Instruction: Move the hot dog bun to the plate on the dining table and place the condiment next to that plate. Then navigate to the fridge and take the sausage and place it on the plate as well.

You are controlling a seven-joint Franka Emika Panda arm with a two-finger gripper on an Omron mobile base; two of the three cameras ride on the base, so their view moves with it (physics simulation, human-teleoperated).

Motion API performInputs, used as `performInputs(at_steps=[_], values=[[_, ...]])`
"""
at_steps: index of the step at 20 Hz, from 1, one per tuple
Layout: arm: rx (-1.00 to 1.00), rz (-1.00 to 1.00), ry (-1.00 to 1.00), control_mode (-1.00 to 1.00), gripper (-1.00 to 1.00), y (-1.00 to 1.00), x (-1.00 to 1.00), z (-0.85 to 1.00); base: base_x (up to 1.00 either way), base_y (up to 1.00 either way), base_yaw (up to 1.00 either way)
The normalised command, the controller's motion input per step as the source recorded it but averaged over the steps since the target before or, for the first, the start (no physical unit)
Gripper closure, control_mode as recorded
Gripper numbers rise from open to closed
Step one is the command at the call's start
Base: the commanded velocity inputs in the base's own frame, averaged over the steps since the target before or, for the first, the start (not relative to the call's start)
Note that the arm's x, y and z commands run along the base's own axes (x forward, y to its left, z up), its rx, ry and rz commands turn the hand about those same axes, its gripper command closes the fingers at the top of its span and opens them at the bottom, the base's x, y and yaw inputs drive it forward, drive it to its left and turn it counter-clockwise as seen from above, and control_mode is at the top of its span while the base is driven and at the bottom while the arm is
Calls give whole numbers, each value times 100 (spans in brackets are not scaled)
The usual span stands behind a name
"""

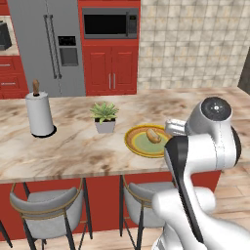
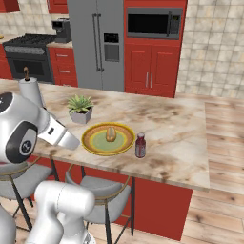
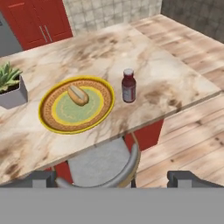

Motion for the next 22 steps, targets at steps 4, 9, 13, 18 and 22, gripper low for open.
performInputs(at_steps=[4,9,13,18,22], values=[[-3,0,0,-100,-100,18,-20,-5,0,0,0],[0,0,0,100,-100,0,0,0,-34,54,0],[0,0,0,100,-100,0,0,0,-28,73,0],[0,0,0,100,-100,0,0,0,-19,87,0],[0,0,0,100,-100,0,0,0,-17,95,0]])
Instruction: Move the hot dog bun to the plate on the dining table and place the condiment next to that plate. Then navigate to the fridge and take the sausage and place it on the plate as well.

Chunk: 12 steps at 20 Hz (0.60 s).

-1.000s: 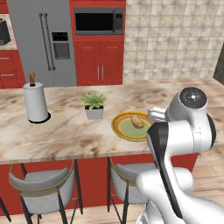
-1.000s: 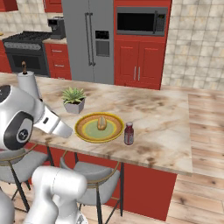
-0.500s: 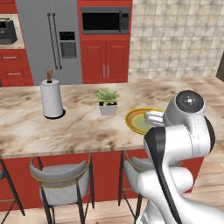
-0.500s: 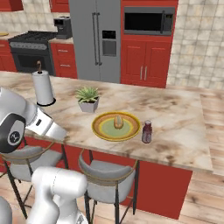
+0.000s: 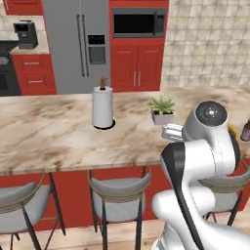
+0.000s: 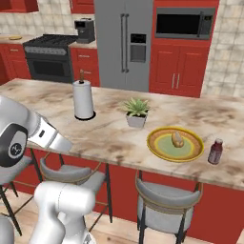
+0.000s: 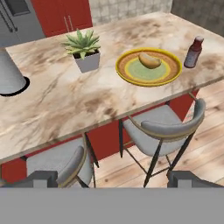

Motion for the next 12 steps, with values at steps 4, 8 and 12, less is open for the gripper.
performInputs(at_steps=[4,8,12], values=[[0,0,0,100,-100,0,0,0,-32,100,0],[0,0,0,100,-100,0,0,0,-35,100,0],[0,0,0,100,-100,0,0,0,-21,100,3]])
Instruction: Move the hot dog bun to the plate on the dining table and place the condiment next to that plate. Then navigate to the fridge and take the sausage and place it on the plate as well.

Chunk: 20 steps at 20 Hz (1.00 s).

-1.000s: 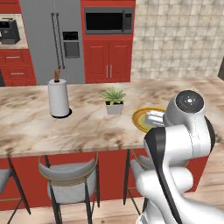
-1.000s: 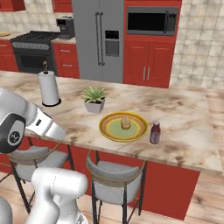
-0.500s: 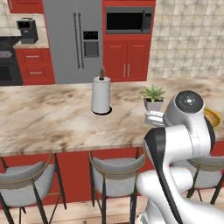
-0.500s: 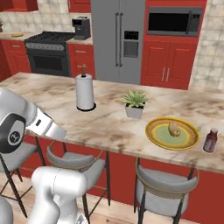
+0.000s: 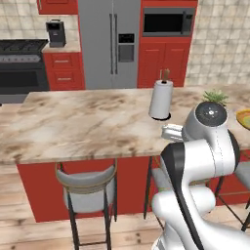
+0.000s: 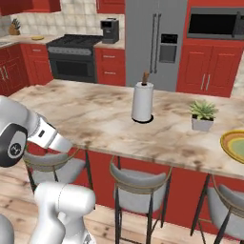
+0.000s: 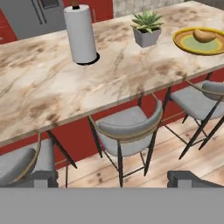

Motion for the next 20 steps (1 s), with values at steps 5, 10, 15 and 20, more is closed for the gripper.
performInputs(at_steps=[5,10,15,20], values=[[0,0,0,100,-100,0,0,0,-10,100,4],[0,0,0,100,-100,0,0,0,-7,100,3],[0,0,0,100,-100,0,0,0,0,100,1],[0,0,0,100,-100,0,0,0,8,100,0]])
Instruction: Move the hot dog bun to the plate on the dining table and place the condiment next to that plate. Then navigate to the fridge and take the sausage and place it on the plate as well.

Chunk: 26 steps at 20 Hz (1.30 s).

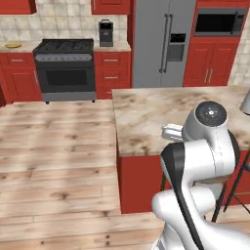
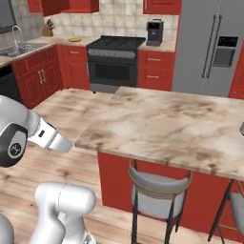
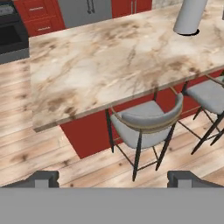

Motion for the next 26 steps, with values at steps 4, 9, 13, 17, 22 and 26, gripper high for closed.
performInputs(at_steps=[4,9,13,17,22,26], values=[[0,0,0,100,-100,0,0,0,25,100,0],[0,0,0,100,-100,0,0,0,55,97,-1],[0,0,0,100,-100,0,0,0,83,81,-10],[0,0,0,100,-100,0,0,0,96,62,-18],[0,0,0,100,-100,0,0,0,97,51,-21],[0,0,0,100,-100,0,0,0,99,41,-25]])
